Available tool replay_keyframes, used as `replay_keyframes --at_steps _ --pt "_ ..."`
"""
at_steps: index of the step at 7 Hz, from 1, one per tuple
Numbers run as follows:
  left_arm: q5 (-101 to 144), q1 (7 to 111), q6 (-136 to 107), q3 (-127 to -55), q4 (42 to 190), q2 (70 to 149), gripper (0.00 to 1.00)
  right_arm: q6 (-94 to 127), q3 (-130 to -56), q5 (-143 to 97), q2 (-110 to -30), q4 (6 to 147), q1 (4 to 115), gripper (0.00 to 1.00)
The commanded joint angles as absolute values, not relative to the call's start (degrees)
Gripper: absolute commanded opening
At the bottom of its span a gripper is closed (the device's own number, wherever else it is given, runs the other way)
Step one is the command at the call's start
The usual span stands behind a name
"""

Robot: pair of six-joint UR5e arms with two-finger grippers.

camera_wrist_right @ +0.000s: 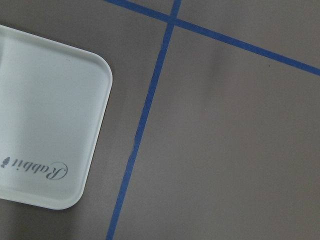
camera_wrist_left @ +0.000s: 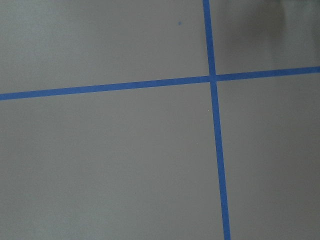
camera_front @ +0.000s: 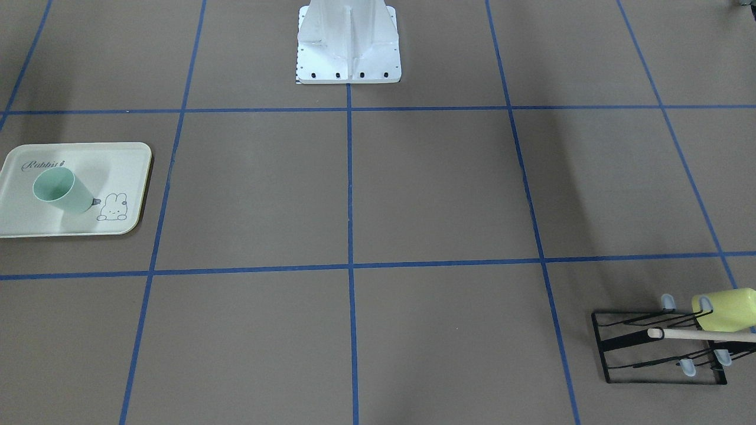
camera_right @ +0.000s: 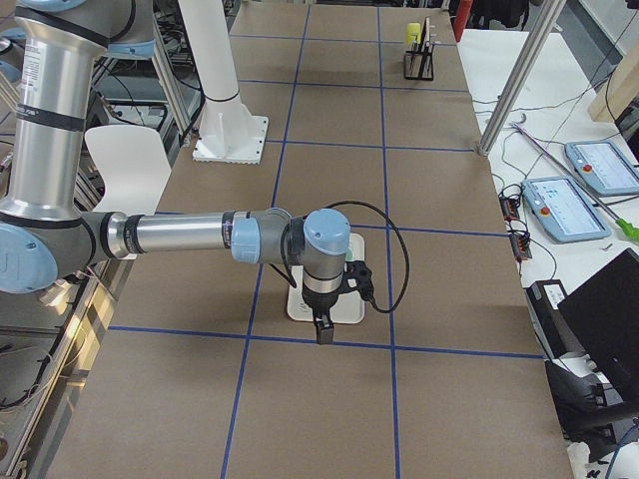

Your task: Left arm grabs green cup and hands to right arm on tray

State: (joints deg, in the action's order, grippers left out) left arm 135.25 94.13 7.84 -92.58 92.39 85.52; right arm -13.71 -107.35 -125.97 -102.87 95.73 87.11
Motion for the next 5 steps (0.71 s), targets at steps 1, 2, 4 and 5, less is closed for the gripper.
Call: replay_keyframes --at_steps 1,2,4,5 --pt "135.9 94.1 7.9 -92.7 92.5 85.7 1.0 -13.7 -106.7 -126.0 -103.4 95.8 87.1 1.0" --pt "136.0 94.1 8.0 -93.1 92.5 85.7 1.0 -14.1 -106.4 -126.1 -103.4 95.8 87.2 1.0" --pt "136.0 94.1 8.0 -93.1 92.9 85.7 1.0 -14.1 -106.1 -126.1 -103.4 96.0 87.1 1.0" --pt "136.0 94.0 8.2 -93.0 92.9 85.8 1.0 -14.2 -106.2 -126.1 -104.2 95.8 87.1 1.0"
